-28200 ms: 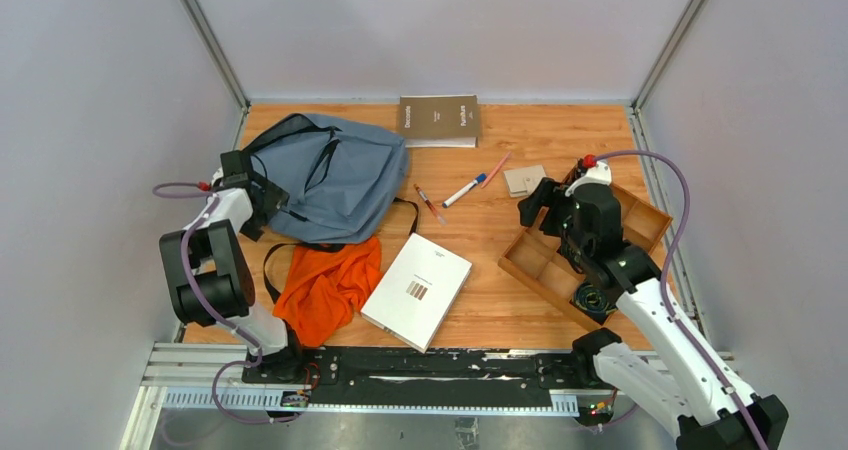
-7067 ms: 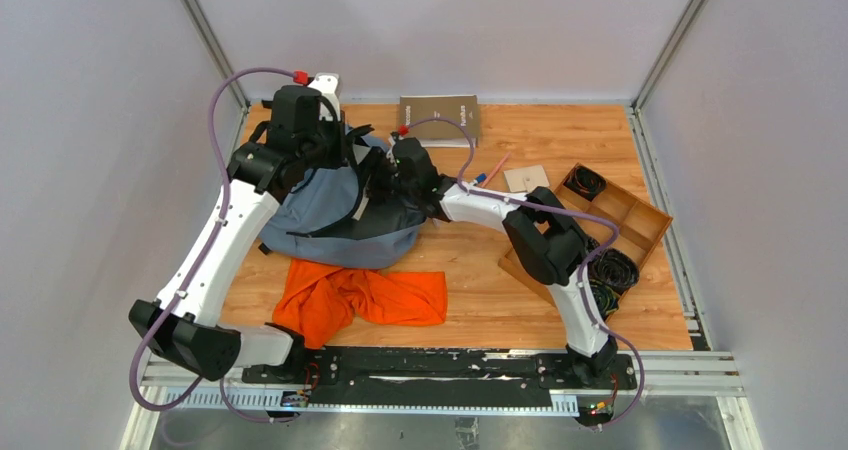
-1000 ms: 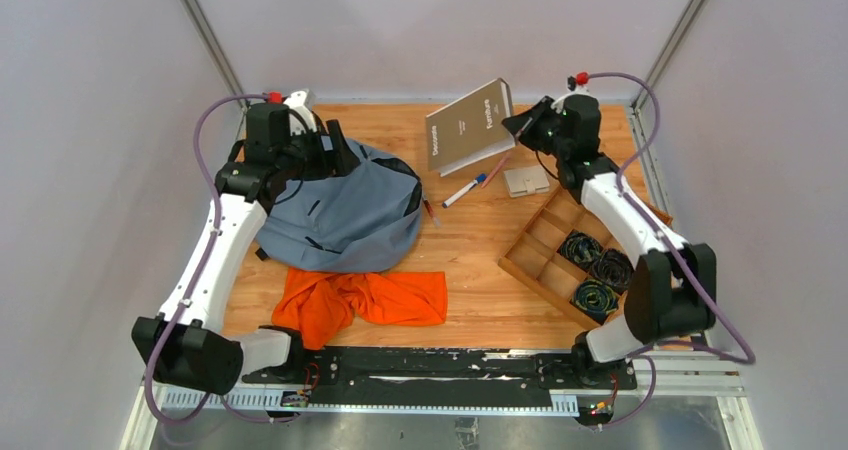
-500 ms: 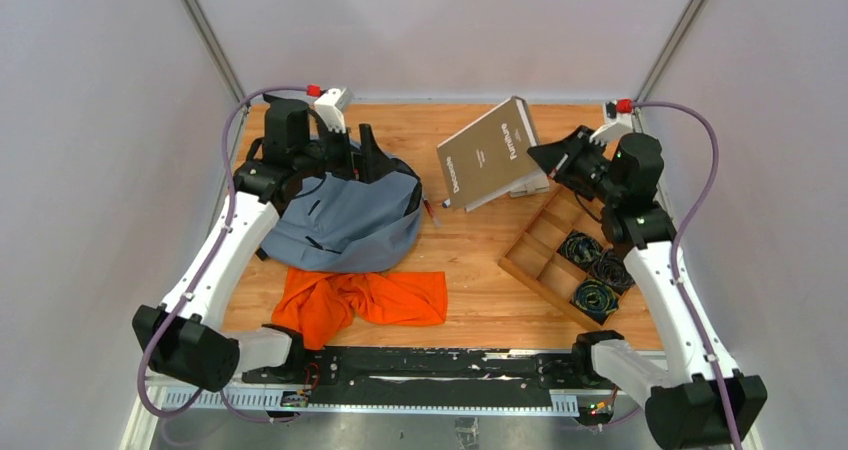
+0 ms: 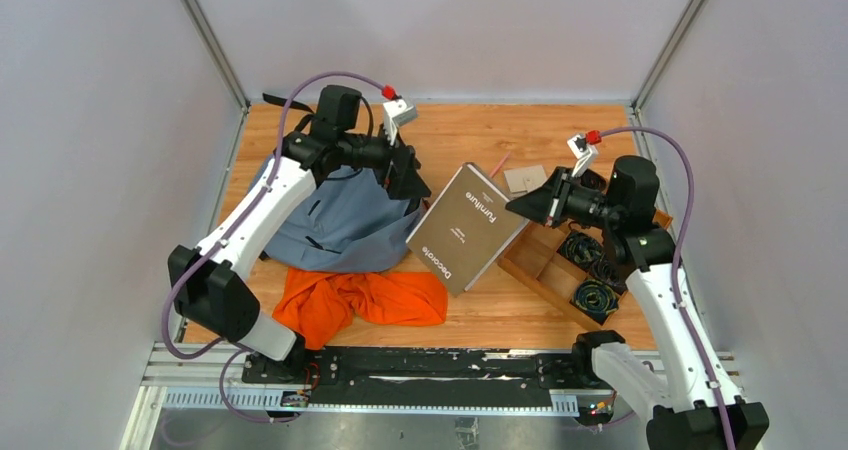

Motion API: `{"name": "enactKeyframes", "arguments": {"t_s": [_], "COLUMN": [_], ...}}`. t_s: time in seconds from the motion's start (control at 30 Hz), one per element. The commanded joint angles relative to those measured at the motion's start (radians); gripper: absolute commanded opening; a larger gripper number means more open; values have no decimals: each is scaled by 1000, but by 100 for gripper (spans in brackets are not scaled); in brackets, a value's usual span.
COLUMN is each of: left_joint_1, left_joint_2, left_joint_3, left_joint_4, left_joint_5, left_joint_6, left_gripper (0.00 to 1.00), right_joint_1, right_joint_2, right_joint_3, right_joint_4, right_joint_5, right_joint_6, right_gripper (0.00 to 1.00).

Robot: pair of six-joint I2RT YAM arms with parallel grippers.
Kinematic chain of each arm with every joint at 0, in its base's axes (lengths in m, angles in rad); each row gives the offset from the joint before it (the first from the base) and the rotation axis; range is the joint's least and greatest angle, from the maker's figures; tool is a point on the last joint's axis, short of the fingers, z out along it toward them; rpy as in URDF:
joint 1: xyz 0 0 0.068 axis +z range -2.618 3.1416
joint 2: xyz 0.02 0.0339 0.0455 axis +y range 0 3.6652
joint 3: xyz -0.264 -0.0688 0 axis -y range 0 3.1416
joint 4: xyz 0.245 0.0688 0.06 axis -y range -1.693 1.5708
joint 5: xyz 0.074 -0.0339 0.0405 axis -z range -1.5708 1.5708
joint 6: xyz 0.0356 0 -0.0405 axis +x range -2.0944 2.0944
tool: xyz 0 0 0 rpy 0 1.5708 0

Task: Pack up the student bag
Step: Pick up the book from the center of the board.

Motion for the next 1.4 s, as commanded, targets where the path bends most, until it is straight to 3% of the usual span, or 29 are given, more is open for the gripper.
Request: {"name": "enactKeyframes", "arguments": {"t_s": [0.0, 0.4, 0.57, 0.77, 0.87, 1.1, 1.13, 1.17, 1.27, 1.3, 1.37], "left_joint_1": [2, -8, -85, -96, -96, -97, -97, -97, -97, -96, -96], "left_joint_2": [15, 69, 112, 129, 120, 120, 120, 116, 92, 82, 38], "left_joint_3": [-64, -180, -210, -195, -196, -179, -171, -166, -135, -124, -129], "left_joint_4": [-50, -70, -70, -71, -71, -72, -72, -72, -69, -43, 57], "left_joint_5": [174, 430, 427, 491, 508, 526, 513, 495, 366, 302, 163], "left_joint_6": [112, 119, 106, 106, 107, 90, 77, 60, -12, -93, -270], "left_gripper": [96, 96, 92, 82, 73, 21, 18, 17, 7, 6, 0], "right_joint_1": [-11, -11, -11, -10, -10, -10, -10, -10, -10, -10, -10], "right_joint_2": [-28, 2, 17, 53, 64, 61, 60, 59, 31, 10, -32], "right_joint_3": [3, -24, -49, -53, -59, -82, -83, -80, -64, -60, -50], "right_joint_4": [-2, 54, 135, 150, 144, 102, 93, 78, 4, -22, -69], "right_joint_5": [-175, -273, -278, -269, -264, -227, -217, -209, -141, -91, 6], "right_joint_6": [-49, -46, -9, -5, -15, -33, -39, -50, -87, -97, -112], "right_gripper": [0, 0, 0, 0, 0, 0, 0, 8, 63, 74, 85]}}
